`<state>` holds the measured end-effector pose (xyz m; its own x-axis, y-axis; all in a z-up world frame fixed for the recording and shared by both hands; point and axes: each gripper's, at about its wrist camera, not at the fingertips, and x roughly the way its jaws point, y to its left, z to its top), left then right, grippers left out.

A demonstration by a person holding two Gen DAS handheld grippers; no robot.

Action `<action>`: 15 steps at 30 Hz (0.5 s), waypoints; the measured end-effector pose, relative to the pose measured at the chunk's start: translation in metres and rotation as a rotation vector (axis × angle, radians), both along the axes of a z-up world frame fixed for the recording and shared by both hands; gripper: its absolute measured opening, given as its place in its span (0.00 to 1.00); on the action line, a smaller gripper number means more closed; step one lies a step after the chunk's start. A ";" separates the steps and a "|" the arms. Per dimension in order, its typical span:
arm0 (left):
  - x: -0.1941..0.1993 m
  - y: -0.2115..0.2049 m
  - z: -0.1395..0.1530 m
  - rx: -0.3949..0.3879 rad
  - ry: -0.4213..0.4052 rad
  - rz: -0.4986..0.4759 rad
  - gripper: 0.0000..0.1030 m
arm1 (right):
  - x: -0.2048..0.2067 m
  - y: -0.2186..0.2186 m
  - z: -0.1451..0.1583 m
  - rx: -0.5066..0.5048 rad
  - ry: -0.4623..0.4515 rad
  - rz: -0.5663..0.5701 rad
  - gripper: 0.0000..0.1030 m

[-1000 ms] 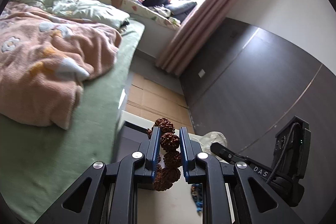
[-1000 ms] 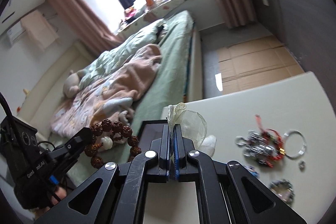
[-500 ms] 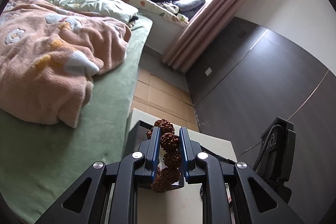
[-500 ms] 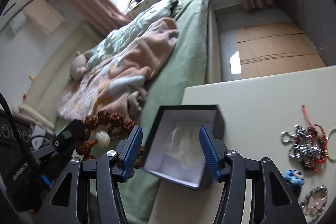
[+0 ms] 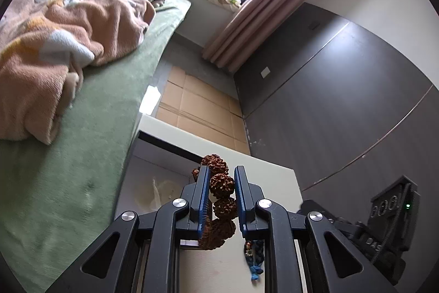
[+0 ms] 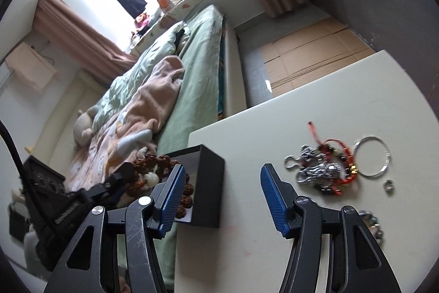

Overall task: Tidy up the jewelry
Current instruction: 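Carry the brown bead bracelet with the left tool into the black box, then open the left tool to release the bracelet and withdraw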

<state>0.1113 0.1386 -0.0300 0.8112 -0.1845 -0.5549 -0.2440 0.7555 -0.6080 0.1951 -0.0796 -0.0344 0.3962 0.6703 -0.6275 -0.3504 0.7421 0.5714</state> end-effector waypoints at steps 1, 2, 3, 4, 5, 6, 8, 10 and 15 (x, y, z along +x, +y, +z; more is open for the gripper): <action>0.003 -0.001 -0.003 -0.003 0.011 -0.005 0.18 | 0.000 -0.001 0.001 -0.001 -0.005 -0.003 0.56; 0.006 -0.001 -0.007 -0.008 0.034 -0.012 0.18 | 0.000 -0.003 0.002 -0.003 -0.008 -0.007 0.56; 0.009 0.000 -0.010 -0.009 0.062 -0.006 0.18 | -0.001 -0.005 0.003 -0.004 -0.009 -0.009 0.56; 0.009 0.002 -0.014 0.002 0.101 0.021 0.19 | -0.001 -0.007 0.003 -0.003 -0.008 -0.010 0.56; 0.009 0.005 -0.016 0.020 0.137 0.051 0.19 | -0.001 -0.008 0.003 -0.001 -0.005 -0.010 0.56; 0.008 0.007 -0.018 0.028 0.154 0.066 0.20 | -0.001 -0.008 0.003 -0.001 -0.003 -0.010 0.56; 0.003 0.013 -0.017 0.026 0.167 0.089 0.27 | -0.001 -0.009 0.003 0.000 -0.004 -0.010 0.56; -0.004 0.018 -0.013 0.031 0.150 0.114 0.41 | -0.003 -0.010 0.004 -0.006 -0.011 -0.010 0.56; -0.017 0.015 0.001 0.059 0.077 0.122 0.54 | -0.010 -0.020 0.007 -0.023 -0.028 -0.022 0.56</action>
